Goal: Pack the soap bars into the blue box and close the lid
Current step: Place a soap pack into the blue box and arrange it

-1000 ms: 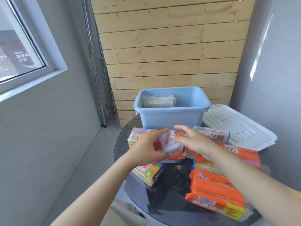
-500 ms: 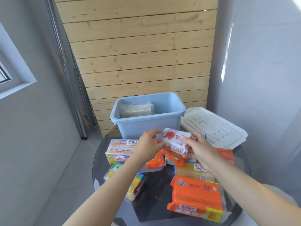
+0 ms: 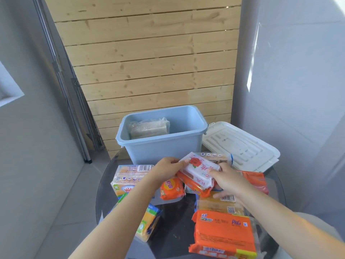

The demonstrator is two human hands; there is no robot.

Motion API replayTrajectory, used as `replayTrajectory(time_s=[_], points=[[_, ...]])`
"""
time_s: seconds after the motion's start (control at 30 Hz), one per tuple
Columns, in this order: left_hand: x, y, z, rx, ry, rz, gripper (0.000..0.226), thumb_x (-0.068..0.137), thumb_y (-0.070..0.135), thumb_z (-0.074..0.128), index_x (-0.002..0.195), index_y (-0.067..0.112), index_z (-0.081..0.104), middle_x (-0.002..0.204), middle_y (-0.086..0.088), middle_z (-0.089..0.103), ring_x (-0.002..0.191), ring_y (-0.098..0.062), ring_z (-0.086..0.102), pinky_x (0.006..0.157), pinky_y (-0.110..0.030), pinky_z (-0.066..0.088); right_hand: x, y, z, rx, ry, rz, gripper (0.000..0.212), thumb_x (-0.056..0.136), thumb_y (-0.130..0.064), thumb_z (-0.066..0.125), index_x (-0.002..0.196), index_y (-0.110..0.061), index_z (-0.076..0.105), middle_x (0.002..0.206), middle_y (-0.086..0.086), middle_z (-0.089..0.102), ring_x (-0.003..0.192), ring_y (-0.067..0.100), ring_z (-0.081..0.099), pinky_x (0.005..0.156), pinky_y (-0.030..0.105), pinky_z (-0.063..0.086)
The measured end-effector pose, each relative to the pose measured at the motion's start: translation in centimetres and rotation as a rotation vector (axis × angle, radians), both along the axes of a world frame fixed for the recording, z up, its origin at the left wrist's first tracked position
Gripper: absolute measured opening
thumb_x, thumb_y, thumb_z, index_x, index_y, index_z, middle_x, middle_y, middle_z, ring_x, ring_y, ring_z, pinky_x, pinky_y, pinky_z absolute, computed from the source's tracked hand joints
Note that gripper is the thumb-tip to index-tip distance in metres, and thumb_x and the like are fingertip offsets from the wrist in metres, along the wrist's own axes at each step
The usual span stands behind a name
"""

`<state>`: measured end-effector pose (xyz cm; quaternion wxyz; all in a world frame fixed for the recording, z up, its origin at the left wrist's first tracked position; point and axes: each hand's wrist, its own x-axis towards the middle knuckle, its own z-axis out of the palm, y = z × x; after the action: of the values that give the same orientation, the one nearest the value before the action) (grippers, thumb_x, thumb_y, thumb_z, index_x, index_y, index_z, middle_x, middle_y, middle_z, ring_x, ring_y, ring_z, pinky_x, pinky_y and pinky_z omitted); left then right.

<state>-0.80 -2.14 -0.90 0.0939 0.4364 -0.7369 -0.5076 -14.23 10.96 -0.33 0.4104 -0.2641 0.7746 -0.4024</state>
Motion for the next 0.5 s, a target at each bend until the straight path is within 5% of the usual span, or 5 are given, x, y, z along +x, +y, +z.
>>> replayTrajectory(time_s=[0.13,0.3,0.37,0.5], points=[[-0.4,0.5,0.6,0.1,0.061,0.066,0.043,0.08,0.045,0.065,0.108,0.012,0.065,0.098,-0.006,0.072,0.091,-0.02,0.069,0.089,-0.04,0.055,0.2,0.1,0.1,-0.139,-0.258,-0.066,0.033,0.093,-0.021,0.051,0.125,-0.015,0.045,0.117,0.012,0.061,0.092,0.029,0.067,0.067,0.043,0.06],[0.0,1.7,2.7,0.119,0.246,0.159,0.046,0.07,0.043,0.076,0.102,0.016,0.059,0.088,-0.007,0.073,0.067,-0.015,0.071,0.064,-0.027,0.059,-0.8,1.0,1.8,-0.271,-0.168,-0.032,0.02,0.088,-0.022,0.059,0.108,-0.02,0.056,0.1,0.008,0.071,0.084,0.024,0.071,0.068,0.04,0.059],[0.5,1.9,4.5,0.119,0.323,0.165,0.051,0.065,0.044,0.079,0.101,0.017,0.055,0.092,-0.006,0.073,0.063,-0.013,0.071,0.055,-0.021,0.055,-1.4,0.9,3.6,-0.337,-0.162,0.02,0.015,0.087,-0.021,0.061,0.102,-0.019,0.059,0.094,0.006,0.073,0.076,0.019,0.073,0.057,0.033,0.058],[0.9,0.7,8.8,0.14,0.397,0.182,0.08,0.053,0.046,0.08,0.119,0.018,0.045,0.102,-0.009,0.069,0.075,-0.02,0.073,0.069,-0.034,0.06,-2.3,-0.6,7.8,-0.434,-0.108,0.148,0.016,0.085,-0.021,0.064,0.1,-0.02,0.061,0.084,-0.001,0.071,0.065,0.012,0.069,0.049,0.024,0.049]])
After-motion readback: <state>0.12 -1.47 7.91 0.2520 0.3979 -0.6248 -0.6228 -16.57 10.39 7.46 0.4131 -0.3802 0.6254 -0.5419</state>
